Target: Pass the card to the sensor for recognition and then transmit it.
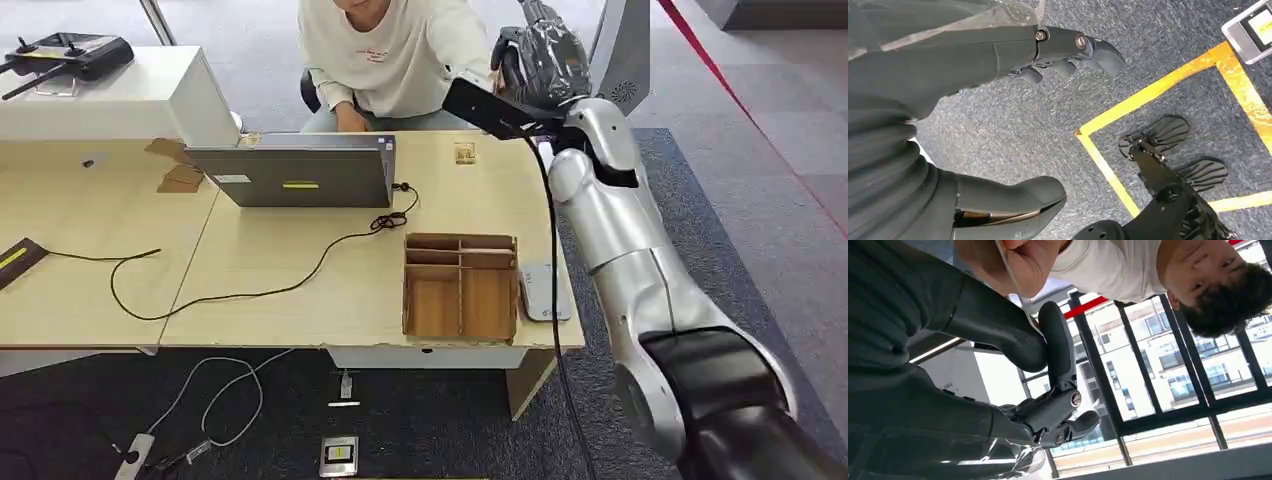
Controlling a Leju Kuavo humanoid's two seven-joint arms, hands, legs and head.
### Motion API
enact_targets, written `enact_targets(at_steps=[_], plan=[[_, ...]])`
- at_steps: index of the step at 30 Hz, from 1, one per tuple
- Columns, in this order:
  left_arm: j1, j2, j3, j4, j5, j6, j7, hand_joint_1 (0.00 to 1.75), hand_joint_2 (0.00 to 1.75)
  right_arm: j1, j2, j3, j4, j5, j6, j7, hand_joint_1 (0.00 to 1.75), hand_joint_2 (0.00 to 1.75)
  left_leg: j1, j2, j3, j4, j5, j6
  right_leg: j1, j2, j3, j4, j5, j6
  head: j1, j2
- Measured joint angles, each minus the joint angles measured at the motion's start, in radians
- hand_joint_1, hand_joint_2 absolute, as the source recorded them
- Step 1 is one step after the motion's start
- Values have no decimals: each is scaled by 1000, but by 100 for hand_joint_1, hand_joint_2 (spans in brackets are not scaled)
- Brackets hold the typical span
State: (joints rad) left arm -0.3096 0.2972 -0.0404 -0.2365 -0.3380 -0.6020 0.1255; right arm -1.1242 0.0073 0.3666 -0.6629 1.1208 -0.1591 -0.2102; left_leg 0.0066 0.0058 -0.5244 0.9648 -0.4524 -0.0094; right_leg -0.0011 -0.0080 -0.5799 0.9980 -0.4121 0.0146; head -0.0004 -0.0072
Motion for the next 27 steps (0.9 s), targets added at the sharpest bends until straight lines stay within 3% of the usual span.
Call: enact_targets(at_steps=[6, 7, 11, 12, 13, 27], plan=[[11, 1, 4, 0, 31, 2, -1, 0, 175, -27, 15, 6, 93, -2, -29, -9, 175, 175, 0, 0, 0, 0, 0, 0, 0, 0, 0, 0, 0, 0, 0, 0], [16, 1, 6, 0, 39, 4, -2, 0, 175, -29, 18, 7, 105, -2, -32, -10, 120, 175, 0, 0, 0, 0, 0, 0, 0, 0, 0, 0, 0, 0, 0, 0], [51, 3, 19, 1, 77, 20, -17, 0, 175, -30, 19, 9, 143, -2, -44, -10, 120, 175, 0, 0, 0, 0, 0, 0, 0, 0, 0, 0, 0, 0, 0, 0], [62, 3, 25, 1, 85, 25, -24, 0, 175, -29, 18, 9, 151, -2, -47, -10, 0, 175, 0, 0, 0, 0, 0, 0, 0, 0, 0, 0, 0, 0, 0, 0], [72, 3, 29, 1, 90, 27, -29, 0, 175, -30, 17, 9, 157, -2, -51, -10, 0, 0, 0, 1, 0, 0, 0, 0, 0, 0, 0, 0, 0, 0, 0, 0], [150, -6, 112, 10, 196, 80, 0, 0, 175, -35, -8, 11, 199, -11, -134, -13, 0, 0, 0, 1, 0, 0, 0, 0, 0, 0, 0, 0, 0, 0, 0, 0]])
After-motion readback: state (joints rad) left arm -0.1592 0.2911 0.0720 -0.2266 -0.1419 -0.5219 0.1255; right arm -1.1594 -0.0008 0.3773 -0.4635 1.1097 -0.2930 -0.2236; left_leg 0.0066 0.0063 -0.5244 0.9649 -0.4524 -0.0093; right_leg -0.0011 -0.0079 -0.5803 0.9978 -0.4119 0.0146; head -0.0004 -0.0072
